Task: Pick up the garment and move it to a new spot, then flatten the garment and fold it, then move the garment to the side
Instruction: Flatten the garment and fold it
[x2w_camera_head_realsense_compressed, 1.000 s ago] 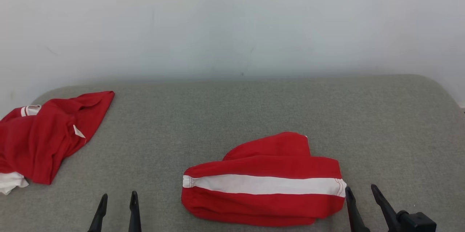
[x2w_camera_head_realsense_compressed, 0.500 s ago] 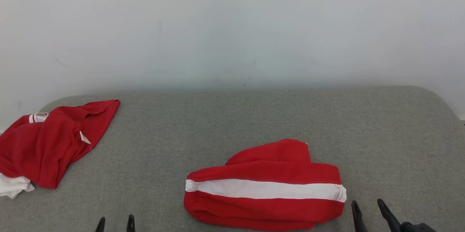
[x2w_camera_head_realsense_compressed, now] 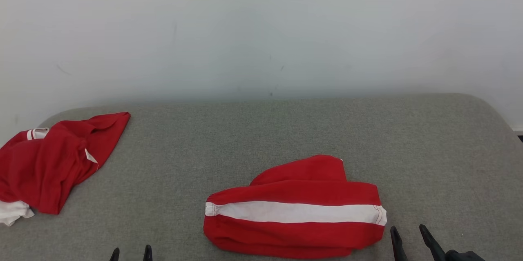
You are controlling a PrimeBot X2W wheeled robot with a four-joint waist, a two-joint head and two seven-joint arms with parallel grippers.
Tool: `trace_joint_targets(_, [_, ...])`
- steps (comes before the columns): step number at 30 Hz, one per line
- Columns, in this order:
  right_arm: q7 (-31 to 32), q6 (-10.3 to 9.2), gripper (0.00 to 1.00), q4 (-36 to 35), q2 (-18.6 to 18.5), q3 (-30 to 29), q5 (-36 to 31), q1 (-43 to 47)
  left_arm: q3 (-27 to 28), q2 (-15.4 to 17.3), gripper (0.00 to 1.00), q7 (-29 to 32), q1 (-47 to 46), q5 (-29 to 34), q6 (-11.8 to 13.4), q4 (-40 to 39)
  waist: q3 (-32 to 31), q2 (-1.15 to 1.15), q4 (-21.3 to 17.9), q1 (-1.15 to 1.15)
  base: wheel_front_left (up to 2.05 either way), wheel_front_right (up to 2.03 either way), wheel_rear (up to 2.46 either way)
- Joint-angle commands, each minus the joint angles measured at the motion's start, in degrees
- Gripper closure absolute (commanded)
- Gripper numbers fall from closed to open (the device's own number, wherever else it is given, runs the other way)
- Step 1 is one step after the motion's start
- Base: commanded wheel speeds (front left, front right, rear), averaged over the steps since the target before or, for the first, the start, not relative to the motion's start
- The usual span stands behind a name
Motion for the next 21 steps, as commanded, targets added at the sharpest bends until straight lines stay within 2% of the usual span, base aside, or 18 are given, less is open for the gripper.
trace_joint_targets(1, [0.0,-0.13,0.00,0.1,0.0,0.1,0.2,-0.3,0.1,-0.3,0.00,-0.2,-0.6,0.7,-0.3,0.1,0.0,0.00,0.0,0.00,0.00,0.00,0.00])
trace_joint_targets(8, [0.8,-0.13,0.00,-0.4,-0.1,0.3,0.7,-1.4,-1.0,-0.5,0.00,-0.2,-1.8,0.3,-0.6,1.2,0.3,0.00,-0.4,0.00,0.00,0.00,0.00])
trace_joint_targets(11, [3.8,-0.13,0.00,-0.9,-0.1,0.4,2.0,-2.6,-2.6,-0.5,0.00,-0.2,-3.6,-0.7,-0.8,3.8,0.9,0.00,-0.8,0.00,0.00,0.00,0.00])
trace_joint_targets(15, [13.2,-0.13,0.00,-0.1,-0.8,1.1,5.9,-5.5,-7.6,0.5,0.00,0.2,-9.0,-2.8,-0.8,10.2,2.2,0.00,-1.3,0.00,0.00,0.00,0.00])
trace_joint_targets(16, [13.2,-0.13,0.00,-0.1,-0.8,1.1,5.9,-5.5,-7.6,0.5,0.00,0.2,-9.0,-2.8,-0.8,10.2,2.2,0.00,-1.3,0.00,0.00,0.00,0.00])
trace_joint_targets(21, [23.5,-0.13,0.00,1.7,-1.2,-0.7,7.8,-10.1,-13.2,1.9,0.00,3.5,-16.5,-6.9,-0.8,17.4,4.2,0.00,-2.2,0.00,0.00,0.00,0.00])
